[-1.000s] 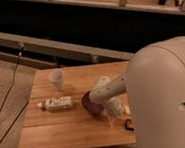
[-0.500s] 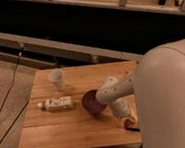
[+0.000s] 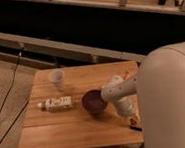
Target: Push the eraser across the table
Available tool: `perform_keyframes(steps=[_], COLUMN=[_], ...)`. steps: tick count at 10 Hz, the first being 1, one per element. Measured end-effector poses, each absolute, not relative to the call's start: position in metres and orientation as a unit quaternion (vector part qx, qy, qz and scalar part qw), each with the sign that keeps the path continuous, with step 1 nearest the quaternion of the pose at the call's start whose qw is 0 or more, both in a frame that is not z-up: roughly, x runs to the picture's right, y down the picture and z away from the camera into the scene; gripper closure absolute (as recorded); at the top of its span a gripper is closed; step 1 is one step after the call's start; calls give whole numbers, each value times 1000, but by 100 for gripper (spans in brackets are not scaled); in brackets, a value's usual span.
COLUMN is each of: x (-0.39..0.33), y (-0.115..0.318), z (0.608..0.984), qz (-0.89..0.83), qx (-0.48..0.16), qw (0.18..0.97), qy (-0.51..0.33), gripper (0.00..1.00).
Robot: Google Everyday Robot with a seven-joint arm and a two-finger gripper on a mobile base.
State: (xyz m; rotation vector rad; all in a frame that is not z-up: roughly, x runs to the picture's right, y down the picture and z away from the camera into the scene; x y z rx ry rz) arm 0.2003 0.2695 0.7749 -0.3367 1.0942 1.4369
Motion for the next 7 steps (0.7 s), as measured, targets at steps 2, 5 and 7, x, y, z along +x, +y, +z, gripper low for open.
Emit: perform_keyframes(steps=[2, 5, 7], x=[204, 210, 214], y=[270, 273, 272], z=[776, 776, 775], qz=[622, 623, 625], qx=[-144, -144, -143], qw=[606, 600, 597], qy=[475, 481, 483], gripper=[96, 96, 75])
